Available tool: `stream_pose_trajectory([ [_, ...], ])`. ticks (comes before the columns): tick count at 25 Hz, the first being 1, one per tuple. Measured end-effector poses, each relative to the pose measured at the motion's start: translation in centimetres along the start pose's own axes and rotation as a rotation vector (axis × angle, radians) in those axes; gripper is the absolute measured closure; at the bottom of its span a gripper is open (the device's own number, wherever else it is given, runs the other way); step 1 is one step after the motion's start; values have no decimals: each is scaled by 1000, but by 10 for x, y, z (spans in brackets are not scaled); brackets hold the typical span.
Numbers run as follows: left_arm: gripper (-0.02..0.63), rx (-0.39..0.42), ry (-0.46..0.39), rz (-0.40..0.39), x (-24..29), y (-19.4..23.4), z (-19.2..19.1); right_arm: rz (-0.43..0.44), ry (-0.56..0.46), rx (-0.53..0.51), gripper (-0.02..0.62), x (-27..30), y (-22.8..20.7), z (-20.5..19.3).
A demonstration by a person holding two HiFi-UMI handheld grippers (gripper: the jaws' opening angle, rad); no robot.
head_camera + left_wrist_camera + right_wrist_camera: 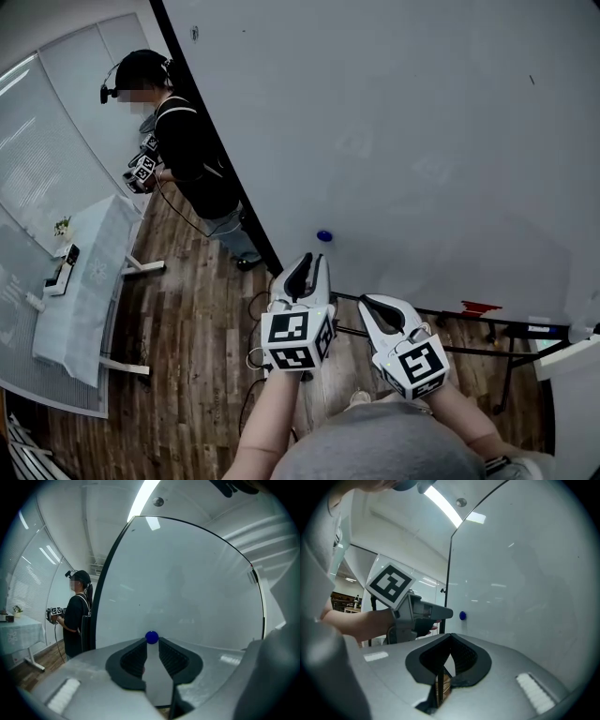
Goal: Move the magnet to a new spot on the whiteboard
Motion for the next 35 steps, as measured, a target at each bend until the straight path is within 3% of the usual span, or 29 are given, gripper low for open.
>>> stream_pose_trajectory([
  [6,480,-4,12,-7,23,3,3,-35,6,3,595,3,-11,1],
  [11,462,-11,14,-8,39,4,0,-43,28,-4,595,1,-22,-4],
  [35,477,-15,8,36,48,1,6,-92,51,31,595,-17,-34,-13],
])
Point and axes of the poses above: the fingertips, and each gripper's own axes: x forward along the fingers, y to its left, z out of its top, the point moved 9 cm from there along -x, backward along the fingers, and after that the axes turned 5 degrees about -z, right-handed, at the moved point
